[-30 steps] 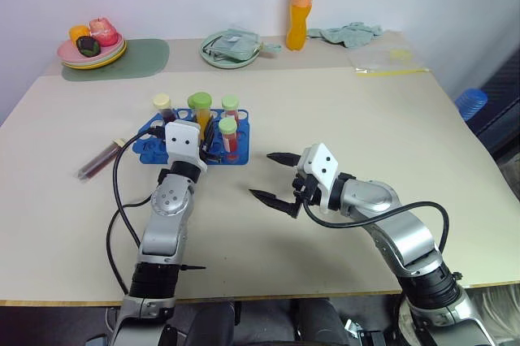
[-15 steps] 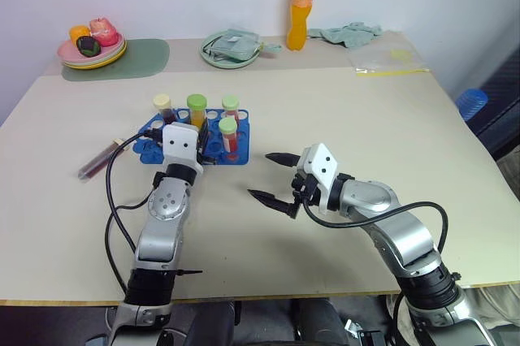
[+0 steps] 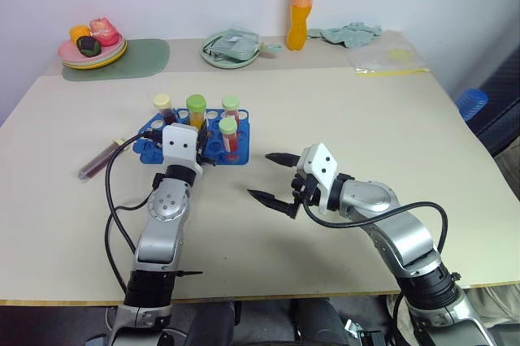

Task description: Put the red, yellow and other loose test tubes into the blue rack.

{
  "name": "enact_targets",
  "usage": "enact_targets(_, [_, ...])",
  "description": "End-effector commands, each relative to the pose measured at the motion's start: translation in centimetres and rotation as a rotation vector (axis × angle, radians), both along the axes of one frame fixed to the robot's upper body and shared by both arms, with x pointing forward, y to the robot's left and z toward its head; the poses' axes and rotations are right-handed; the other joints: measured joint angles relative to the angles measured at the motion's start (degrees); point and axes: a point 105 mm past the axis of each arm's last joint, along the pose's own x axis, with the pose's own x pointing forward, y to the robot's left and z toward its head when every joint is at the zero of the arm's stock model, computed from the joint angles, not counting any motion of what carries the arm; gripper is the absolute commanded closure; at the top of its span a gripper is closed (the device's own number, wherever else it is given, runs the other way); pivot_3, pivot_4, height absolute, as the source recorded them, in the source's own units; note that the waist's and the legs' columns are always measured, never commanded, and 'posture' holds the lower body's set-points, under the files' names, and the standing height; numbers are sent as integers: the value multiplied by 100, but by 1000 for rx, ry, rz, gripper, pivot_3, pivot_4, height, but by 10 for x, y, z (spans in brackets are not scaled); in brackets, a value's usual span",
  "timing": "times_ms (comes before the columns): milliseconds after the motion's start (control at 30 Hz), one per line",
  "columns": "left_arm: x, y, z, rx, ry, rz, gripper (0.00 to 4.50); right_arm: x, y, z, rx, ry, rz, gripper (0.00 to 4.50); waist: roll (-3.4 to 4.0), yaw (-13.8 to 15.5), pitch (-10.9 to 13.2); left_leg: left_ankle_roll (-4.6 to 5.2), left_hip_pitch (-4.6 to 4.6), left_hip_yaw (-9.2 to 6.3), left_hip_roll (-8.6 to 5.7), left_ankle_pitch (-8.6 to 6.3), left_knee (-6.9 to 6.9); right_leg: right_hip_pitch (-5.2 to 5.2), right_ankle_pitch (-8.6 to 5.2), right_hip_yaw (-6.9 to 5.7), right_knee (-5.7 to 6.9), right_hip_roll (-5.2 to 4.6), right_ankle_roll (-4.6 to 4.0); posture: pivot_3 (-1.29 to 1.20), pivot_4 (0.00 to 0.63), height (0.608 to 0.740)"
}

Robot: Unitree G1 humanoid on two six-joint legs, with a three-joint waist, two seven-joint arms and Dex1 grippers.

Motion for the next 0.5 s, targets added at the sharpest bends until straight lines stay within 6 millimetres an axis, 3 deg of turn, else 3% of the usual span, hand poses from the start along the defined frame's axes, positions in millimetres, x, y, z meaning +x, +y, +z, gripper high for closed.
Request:
enact_targets(33, [-1,3,1,11,-6,16,3741,0,0,7,32,-9,1,0,0,-5,0,0,0,0,0,0,0,-1,0,0,0,0,0,0,150,740])
enact_targets(467, [3,0,-2,-115,-4,-46,3741,0,1,7,35,-10,0,0,0,7,0,0,0,0,0,0,0,1,0,0,0,0,0,0,150,740])
enact_targets(500, [2,1,-1,-117,-7,-45,3242,0,1,7,35,-10,0,0,0,7,0,0,0,-1,0,0,0,1,0,0,0,0,0,0,150,740])
